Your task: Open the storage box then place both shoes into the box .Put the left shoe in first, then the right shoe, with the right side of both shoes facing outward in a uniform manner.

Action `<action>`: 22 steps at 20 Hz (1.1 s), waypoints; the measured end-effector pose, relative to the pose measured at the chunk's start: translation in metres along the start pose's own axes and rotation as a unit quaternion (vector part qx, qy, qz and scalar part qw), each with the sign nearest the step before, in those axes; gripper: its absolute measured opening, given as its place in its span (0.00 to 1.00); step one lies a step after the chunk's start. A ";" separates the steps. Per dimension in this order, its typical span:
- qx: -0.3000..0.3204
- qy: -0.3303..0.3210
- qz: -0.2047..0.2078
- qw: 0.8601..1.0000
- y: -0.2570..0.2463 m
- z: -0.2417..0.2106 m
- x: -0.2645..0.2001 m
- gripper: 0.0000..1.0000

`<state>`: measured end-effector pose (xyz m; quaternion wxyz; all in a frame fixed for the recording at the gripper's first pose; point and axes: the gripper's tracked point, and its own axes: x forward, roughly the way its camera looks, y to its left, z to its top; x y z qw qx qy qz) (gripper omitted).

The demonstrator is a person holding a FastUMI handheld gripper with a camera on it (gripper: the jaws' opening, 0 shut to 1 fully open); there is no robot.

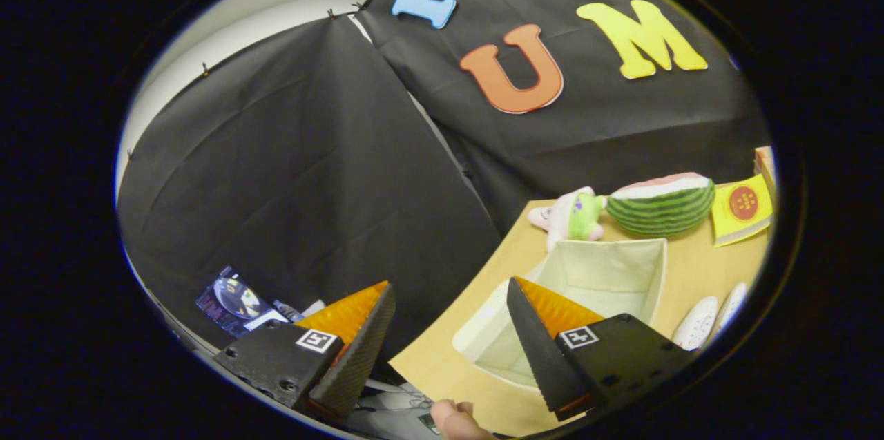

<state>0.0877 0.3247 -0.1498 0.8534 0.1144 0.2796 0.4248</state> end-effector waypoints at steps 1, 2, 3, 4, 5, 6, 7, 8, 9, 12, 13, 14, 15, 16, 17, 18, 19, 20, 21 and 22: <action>-0.010 0.004 -0.024 1.000 -0.020 -0.004 -0.006 1.00; -0.016 0.010 -0.043 0.999 -0.036 -0.009 -0.013 1.00; -0.021 0.030 -0.063 0.997 -0.054 -0.022 -0.019 1.00; -0.016 0.051 -0.078 0.996 -0.069 -0.035 -0.026 1.00; -0.006 0.077 -0.097 0.992 -0.083 -0.046 -0.033 1.00; 0.005 0.103 -0.121 0.987 -0.099 -0.057 -0.041 1.00; 0.010 0.128 -0.143 0.981 -0.118 -0.071 -0.049 1.00; 0.014 0.150 -0.163 0.975 -0.135 -0.083 -0.056 1.00; 0.015 0.170 -0.181 0.968 -0.152 -0.092 -0.064 1.00; 0.019 0.199 -0.234 0.952 -0.200 -0.108 -0.082 1.00; 0.013 0.207 -0.253 0.945 -0.220 -0.115 -0.087 1.00; 0.005 0.217 -0.274 0.937 -0.239 -0.121 -0.092 1.00; 0.001 0.227 -0.292 0.929 -0.257 -0.127 -0.099 1.00; 0.008 0.244 -0.311 0.919 -0.273 -0.139 -0.104 1.00; 0.019 0.266 -0.322 0.908 -0.284 -0.154 -0.111 0.96; 0.024 0.282 -0.329 0.901 -0.294 -0.165 -0.113 0.92; 0.023 0.300 -0.337 0.892 -0.304 -0.178 -0.118 0.88; 0.021 0.312 -0.346 0.885 -0.313 -0.185 -0.121 0.83; 0.022 0.322 -0.358 0.876 -0.324 -0.192 -0.124 0.79; 0.029 0.329 -0.365 0.871 -0.332 -0.197 -0.124 0.74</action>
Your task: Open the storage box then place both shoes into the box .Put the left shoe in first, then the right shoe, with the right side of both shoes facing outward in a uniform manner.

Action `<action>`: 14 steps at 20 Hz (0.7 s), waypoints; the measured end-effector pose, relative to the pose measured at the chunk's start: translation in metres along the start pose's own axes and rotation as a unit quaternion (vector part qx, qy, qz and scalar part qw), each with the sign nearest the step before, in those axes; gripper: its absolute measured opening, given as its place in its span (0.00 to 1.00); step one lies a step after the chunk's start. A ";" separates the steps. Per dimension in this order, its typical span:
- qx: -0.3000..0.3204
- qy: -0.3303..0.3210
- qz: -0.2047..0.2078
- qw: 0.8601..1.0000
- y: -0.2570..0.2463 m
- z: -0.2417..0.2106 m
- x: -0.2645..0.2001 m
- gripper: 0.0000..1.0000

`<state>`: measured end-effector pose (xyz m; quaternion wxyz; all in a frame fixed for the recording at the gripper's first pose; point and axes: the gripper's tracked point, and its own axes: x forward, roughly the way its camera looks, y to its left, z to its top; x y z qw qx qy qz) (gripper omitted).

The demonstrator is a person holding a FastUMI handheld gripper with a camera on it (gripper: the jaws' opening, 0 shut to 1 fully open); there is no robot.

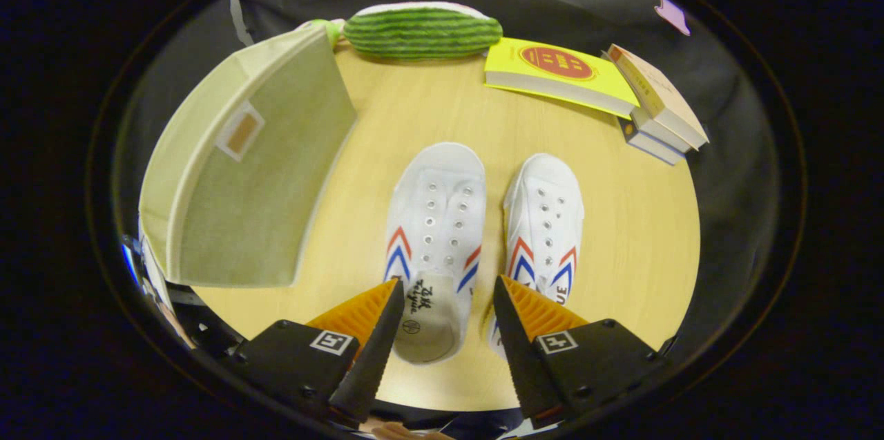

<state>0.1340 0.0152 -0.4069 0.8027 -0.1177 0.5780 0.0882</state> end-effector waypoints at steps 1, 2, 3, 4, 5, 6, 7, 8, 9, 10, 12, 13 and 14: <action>0.010 0.015 0.007 1.000 0.000 -0.005 0.007 0.69; 0.019 0.034 0.018 0.999 0.003 -0.009 0.014 0.65; 0.024 0.043 0.028 0.998 0.003 -0.009 0.022 0.51; 0.027 0.042 0.031 0.998 0.002 -0.005 0.030 0.38; 0.029 0.036 0.040 0.998 0.004 0.000 0.038 0.28; 0.037 0.045 0.052 0.997 0.007 -0.002 0.039 0.25; 0.052 0.047 0.060 0.996 0.008 -0.001 0.039 0.18; 0.065 0.046 0.064 0.995 0.009 -0.001 0.039 0.14; 0.073 0.044 0.070 0.994 0.008 -0.001 0.038 0.06; 0.075 0.040 0.080 0.993 0.008 0.000 0.036 0.06; 0.095 0.025 0.118 0.988 0.017 0.002 0.026 0.06; 0.106 0.016 0.138 0.985 0.023 0.007 0.014 0.06; 0.119 0.008 0.153 0.981 0.027 0.013 0.004 0.06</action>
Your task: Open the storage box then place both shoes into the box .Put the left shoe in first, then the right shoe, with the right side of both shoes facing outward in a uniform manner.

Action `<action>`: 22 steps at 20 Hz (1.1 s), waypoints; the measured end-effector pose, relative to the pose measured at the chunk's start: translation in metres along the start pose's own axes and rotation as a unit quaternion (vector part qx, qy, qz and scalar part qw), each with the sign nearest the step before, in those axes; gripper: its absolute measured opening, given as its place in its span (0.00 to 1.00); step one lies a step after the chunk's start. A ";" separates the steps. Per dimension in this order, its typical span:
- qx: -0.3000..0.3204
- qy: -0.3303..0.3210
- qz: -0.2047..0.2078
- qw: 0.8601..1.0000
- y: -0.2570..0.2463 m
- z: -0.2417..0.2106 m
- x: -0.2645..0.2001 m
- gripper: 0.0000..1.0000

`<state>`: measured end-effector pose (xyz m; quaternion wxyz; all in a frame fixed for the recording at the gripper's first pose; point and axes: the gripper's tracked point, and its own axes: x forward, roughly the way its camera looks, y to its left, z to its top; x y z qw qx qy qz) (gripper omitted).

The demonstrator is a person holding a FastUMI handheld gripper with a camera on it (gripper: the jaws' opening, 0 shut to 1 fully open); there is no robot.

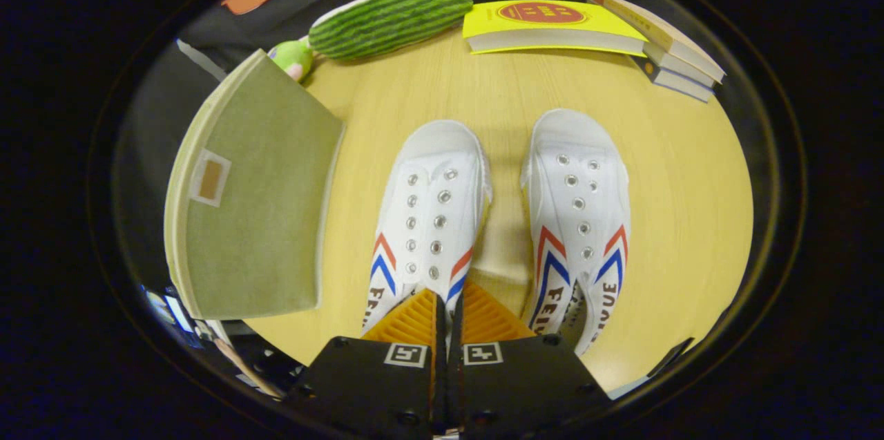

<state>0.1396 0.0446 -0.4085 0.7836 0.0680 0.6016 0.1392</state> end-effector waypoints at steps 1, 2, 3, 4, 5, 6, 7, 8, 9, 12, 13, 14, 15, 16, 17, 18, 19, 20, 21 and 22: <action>0.010 -0.004 0.006 1.000 0.003 0.003 -0.008 0.06; 0.018 -0.006 0.008 1.000 0.007 0.004 -0.017 0.06; 0.022 -0.013 0.009 1.000 0.011 0.008 -0.025 0.06; 0.020 -0.022 0.008 1.000 0.015 0.013 -0.035 0.06; 0.019 -0.035 0.006 0.999 0.020 0.018 -0.044 0.06; 0.017 -0.047 0.005 0.999 0.024 0.024 -0.056 0.06; 0.014 -0.060 0.004 0.998 0.032 0.029 -0.066 0.06; 0.011 -0.069 0.002 0.998 0.039 0.034 -0.079 0.06; 0.009 -0.078 0.000 0.997 0.047 0.038 -0.089 0.06; 0.012 -0.103 0.002 0.995 0.079 0.049 -0.119 0.06; 0.012 -0.113 0.005 0.994 0.090 0.055 -0.126 0.06; 0.015 -0.124 0.011 0.992 0.102 0.059 -0.133 0.06; 0.017 -0.133 0.018 0.991 0.115 0.063 -0.137 0.06; 0.018 -0.140 0.026 0.990 0.127 0.066 -0.142 0.06; 0.019 -0.148 0.033 0.988 0.141 0.069 -0.144 0.06; 0.017 -0.156 0.041 0.987 0.154 0.072 -0.146 0.06; 0.011 -0.160 0.047 0.986 0.167 0.071 -0.145 0.05; 0.010 -0.164 0.055 0.985 0.180 0.072 -0.143 0.06; 0.009 -0.170 0.063 0.983 0.194 0.070 -0.139 0.06; 0.007 -0.172 0.069 0.983 0.206 0.070 -0.134 0.06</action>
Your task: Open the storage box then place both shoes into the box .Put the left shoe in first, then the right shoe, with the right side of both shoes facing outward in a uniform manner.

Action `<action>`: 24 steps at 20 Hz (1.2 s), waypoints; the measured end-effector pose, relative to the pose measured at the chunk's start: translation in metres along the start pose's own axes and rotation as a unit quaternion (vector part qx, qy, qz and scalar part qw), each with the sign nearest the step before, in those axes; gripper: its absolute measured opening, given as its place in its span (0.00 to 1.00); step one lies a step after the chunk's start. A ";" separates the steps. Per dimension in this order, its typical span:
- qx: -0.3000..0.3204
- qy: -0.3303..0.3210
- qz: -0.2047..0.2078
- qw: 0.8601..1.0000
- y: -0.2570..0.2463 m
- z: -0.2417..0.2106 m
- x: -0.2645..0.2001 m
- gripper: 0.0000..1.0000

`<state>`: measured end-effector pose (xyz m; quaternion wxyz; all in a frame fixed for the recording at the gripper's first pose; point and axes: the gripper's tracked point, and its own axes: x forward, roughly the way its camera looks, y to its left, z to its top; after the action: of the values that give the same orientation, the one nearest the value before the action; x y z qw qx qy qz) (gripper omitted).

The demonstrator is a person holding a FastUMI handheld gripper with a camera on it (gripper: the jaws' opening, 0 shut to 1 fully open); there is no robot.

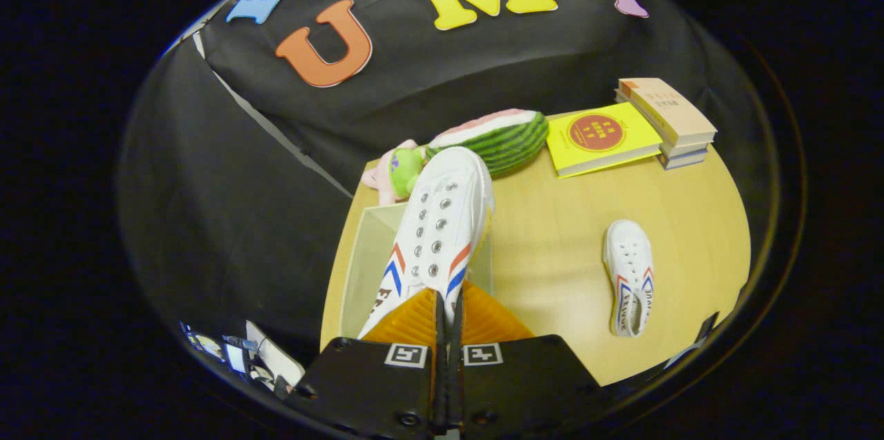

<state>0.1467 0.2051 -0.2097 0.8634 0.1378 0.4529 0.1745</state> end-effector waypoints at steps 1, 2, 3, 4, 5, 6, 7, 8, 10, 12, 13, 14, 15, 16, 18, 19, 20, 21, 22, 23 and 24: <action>0.002 -0.004 0.003 1.000 0.011 -0.005 0.006 0.06; 0.002 -0.005 0.005 1.000 0.020 -0.010 0.014 0.06; 0.006 -0.003 0.004 1.000 0.027 -0.018 0.022 0.05; 0.011 -0.002 -0.002 1.000 0.033 -0.025 0.031 0.06; 0.008 -0.001 -0.008 1.000 0.040 -0.030 0.040 0.06; 0.002 -0.001 -0.012 1.000 0.046 -0.035 0.051 0.05; -0.003 0.001 -0.013 1.000 0.051 -0.041 0.062 0.06; -0.001 0.002 -0.009 1.000 0.059 -0.047 0.072 0.06; 0.001 0.005 0.003 1.000 0.073 -0.054 0.088 0.06; -0.005 0.008 0.001 1.000 0.079 -0.060 0.098 0.05; -0.004 0.011 -0.003 1.000 0.078 -0.066 0.103 0.06; -0.003 0.015 -0.007 1.000 0.076 -0.072 0.108 0.06; -0.006 0.019 -0.008 1.000 0.075 -0.075 0.113 0.06; -0.005 0.022 -0.010 1.000 0.075 -0.077 0.117 0.06; -0.006 0.018 0.000 1.000 0.075 -0.076 0.123 0.09; -0.014 -0.006 0.025 1.000 0.082 -0.064 0.120 0.24; -0.035 -0.035 0.053 0.997 0.094 -0.053 0.110 0.40; -0.055 -0.068 0.050 0.995 0.090 -0.036 0.106 0.55; -0.073 -0.089 0.016 0.993 0.074 -0.025 0.091 0.71; -0.085 -0.110 -0.008 0.990 0.059 -0.019 0.071 0.87; -0.093 -0.126 -0.019 0.988 0.052 -0.012 0.060 1.00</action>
<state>0.1596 0.2780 -0.2396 0.9257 0.0690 0.3251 0.1806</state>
